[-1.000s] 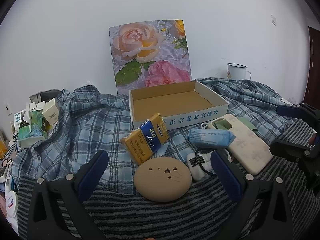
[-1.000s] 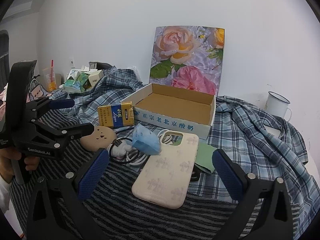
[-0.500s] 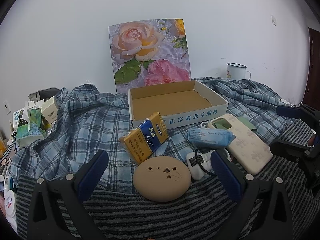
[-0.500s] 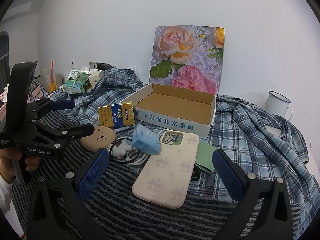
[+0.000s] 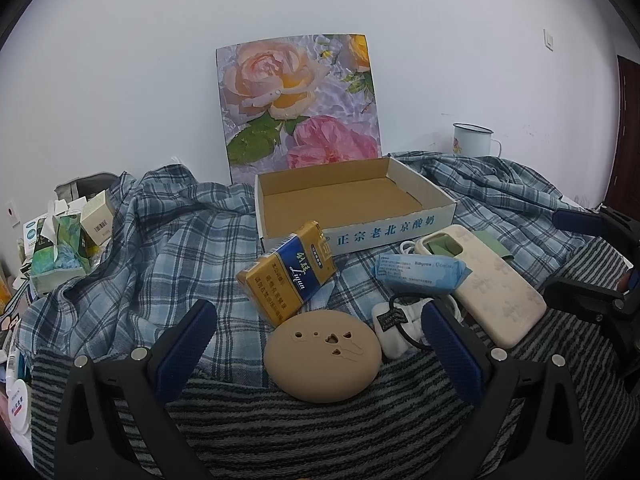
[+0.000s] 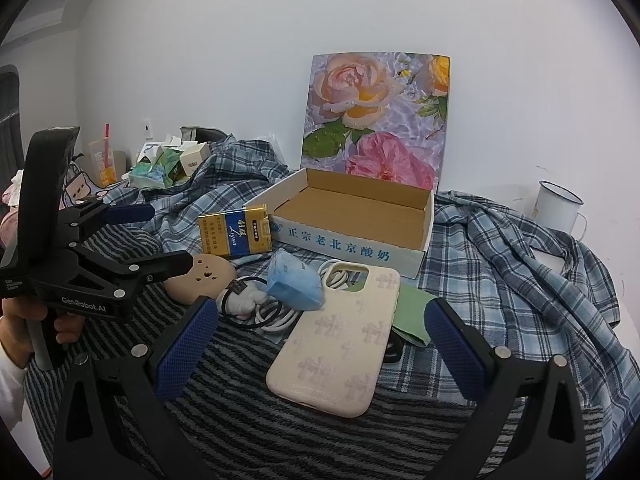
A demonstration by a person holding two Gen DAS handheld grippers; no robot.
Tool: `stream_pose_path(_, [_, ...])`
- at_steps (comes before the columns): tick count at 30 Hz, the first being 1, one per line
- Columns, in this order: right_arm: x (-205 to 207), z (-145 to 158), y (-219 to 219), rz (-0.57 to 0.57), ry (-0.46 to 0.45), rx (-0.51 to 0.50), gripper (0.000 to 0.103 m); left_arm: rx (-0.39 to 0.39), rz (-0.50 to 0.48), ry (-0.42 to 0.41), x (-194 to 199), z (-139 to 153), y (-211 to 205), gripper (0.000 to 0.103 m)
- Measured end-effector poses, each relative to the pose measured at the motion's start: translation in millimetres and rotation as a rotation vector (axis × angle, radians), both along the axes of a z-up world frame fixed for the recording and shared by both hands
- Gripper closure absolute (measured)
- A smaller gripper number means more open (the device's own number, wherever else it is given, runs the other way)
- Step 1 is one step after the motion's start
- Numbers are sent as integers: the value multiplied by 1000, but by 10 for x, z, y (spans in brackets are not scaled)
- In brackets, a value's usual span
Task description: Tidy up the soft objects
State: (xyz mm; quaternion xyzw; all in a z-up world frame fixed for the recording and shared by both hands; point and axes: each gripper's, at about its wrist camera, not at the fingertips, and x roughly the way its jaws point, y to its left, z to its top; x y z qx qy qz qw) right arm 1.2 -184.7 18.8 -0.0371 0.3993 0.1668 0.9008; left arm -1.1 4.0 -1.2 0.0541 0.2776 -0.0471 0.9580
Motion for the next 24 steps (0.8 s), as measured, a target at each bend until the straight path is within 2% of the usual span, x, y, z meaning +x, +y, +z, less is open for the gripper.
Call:
stream_pose_path(20, [4, -3, 22, 13, 13, 11, 0, -4, -21, 8, -3, -50, -37, 0])
stream_pose_path(24, [-4, 2, 17, 12, 7, 15, 0, -46, -35, 5, -20, -22, -19, 0])
